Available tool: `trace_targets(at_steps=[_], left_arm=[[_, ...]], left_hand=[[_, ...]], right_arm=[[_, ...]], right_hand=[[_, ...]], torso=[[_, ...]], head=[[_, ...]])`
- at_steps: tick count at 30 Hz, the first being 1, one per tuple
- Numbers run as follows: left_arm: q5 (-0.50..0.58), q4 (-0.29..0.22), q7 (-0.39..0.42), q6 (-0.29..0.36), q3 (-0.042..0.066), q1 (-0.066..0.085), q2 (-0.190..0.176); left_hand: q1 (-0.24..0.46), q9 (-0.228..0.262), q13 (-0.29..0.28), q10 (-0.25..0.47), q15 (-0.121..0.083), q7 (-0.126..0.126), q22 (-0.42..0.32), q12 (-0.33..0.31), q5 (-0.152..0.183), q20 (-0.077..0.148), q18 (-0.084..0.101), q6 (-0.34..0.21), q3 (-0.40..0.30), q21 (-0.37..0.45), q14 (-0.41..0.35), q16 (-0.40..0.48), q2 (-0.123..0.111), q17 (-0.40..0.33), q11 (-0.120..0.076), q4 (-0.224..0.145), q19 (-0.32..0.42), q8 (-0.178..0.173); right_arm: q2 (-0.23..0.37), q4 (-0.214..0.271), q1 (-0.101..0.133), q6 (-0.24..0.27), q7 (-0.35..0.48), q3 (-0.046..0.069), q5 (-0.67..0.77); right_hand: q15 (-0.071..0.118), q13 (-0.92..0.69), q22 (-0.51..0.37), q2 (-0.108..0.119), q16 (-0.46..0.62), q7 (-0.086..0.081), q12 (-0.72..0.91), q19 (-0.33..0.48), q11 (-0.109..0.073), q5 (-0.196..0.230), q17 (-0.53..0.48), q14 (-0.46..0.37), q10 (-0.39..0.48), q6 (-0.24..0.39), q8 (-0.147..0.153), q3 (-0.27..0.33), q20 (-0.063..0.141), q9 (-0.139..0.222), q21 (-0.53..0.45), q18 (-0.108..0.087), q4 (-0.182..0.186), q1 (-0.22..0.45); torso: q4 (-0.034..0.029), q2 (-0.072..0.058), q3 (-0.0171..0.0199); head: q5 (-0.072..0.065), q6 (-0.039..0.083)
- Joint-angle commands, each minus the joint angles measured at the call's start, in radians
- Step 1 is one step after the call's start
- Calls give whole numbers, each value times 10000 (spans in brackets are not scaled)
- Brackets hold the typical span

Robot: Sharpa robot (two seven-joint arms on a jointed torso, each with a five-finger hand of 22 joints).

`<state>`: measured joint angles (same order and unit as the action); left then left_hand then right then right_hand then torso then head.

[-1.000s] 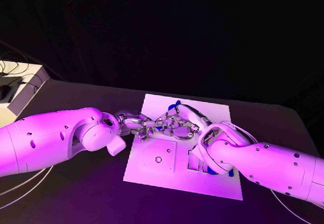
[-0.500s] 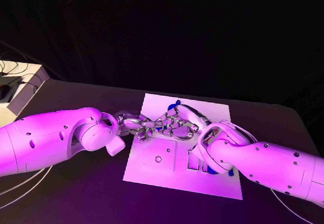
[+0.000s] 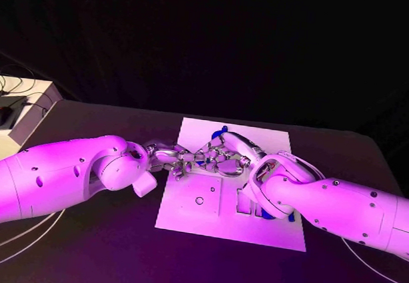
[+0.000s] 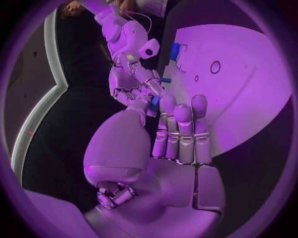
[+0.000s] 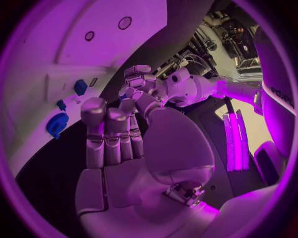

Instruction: Assemble the parts on the task board

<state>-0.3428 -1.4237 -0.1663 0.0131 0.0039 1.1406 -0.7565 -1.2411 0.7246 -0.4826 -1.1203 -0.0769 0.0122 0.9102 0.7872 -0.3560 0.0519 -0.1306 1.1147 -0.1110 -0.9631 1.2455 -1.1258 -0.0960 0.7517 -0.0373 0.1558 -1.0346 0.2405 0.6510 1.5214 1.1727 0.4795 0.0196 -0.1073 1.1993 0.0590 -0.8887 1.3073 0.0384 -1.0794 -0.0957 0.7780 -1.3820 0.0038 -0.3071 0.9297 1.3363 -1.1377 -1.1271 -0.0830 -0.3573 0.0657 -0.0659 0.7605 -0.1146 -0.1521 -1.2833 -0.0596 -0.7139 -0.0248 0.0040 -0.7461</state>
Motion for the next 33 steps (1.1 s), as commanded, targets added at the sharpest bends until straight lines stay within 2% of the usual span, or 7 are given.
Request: trace_targets(at_steps=[1,17,26,30,33], left_arm=[[165,-75,138,-475,31,17,0],[158,-58,52,-556,33,0,-60],[157,-61,32,-627,34,-2,-55],[160,-62,40,-659,34,-3,-57],[178,-63,70,-685,34,-3,-59]], left_hand=[[-5,190,-13,27,-23,-89,15,67,-43,42,119,23,-65,-27,-34,-65,-74,11,-5,17,31,76],[-14,256,-30,34,-29,-101,36,83,-42,47,118,23,-104,-42,-34,-79,-117,26,-14,-15,29,108],[-193,211,-7,47,-24,-102,42,41,-42,44,118,-3,-274,-37,-41,-69,4,21,-6,-130,38,39],[-338,161,21,37,-29,-119,51,-4,-43,45,117,-11,-634,-39,-50,-70,42,25,-8,-210,44,-20],[-528,159,66,-7,-53,-128,66,-67,-56,56,117,-49,-1325,-48,-52,-94,33,48,-20,-315,50,-38]], right_arm=[[24,-82,-23,-208,-147,-23,109],[26,-82,-22,-235,-129,-24,117],[26,-63,-20,-264,-104,-24,116],[30,-71,-20,-305,-110,-24,116],[34,-83,-20,-336,-119,-25,116]], right_hand=[[-31,-15,760,-68,36,-181,-61,57,10,-67,14,-60,64,-230,-30,-5,21,-13,27,86,-64,-17],[-33,-13,755,-77,57,-185,-73,73,14,-70,6,-72,71,-229,-34,-7,19,-13,9,84,-82,-25],[-33,-13,755,-77,57,-185,-73,73,14,-70,6,-72,71,-229,-34,-7,19,-13,9,84,-82,-25],[-33,-13,755,-77,57,-185,-73,73,14,-70,6,-72,71,-229,-34,-7,19,-13,9,84,-82,-25],[-35,-15,754,-99,78,-186,-81,81,15,-60,7,-75,75,-224,-39,-1,17,-13,4,83,-88,-25]], torso=[[-1,-5,2],[0,-7,3],[-3,-5,0],[2,-3,2],[3,-2,2]], head=[[3,-3],[4,-39],[-6,-47],[-9,-46],[-15,-54]])
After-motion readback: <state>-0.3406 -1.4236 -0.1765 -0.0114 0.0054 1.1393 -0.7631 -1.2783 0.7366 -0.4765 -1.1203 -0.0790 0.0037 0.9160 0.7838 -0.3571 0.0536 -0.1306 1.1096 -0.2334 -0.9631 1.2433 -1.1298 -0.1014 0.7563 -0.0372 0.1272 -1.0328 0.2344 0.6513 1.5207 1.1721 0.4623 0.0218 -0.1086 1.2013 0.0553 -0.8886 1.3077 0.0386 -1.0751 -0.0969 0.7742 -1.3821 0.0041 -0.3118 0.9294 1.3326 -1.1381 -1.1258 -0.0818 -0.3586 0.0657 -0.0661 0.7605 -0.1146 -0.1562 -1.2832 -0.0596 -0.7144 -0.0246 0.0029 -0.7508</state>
